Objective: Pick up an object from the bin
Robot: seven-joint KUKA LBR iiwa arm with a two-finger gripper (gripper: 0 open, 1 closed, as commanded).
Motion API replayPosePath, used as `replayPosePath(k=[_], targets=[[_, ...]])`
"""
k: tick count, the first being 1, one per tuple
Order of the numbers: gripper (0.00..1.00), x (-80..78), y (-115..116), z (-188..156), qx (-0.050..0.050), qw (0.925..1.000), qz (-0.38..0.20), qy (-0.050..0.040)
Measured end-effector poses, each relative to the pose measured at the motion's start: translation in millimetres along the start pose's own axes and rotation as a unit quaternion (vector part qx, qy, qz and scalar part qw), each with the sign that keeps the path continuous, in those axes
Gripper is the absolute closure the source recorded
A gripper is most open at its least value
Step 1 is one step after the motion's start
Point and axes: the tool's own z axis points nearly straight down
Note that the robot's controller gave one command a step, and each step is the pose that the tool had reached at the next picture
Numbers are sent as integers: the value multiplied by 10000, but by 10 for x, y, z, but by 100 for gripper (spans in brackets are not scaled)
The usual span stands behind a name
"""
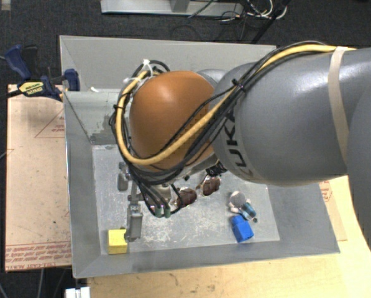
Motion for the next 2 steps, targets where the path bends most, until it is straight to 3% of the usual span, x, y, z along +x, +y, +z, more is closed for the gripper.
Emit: replayPosePath(k=[1,2], targets=[[0,-20,-18,-45,-11,10000,31,-38],[0,-80,91,626,-5,9849,-1729,-54]])
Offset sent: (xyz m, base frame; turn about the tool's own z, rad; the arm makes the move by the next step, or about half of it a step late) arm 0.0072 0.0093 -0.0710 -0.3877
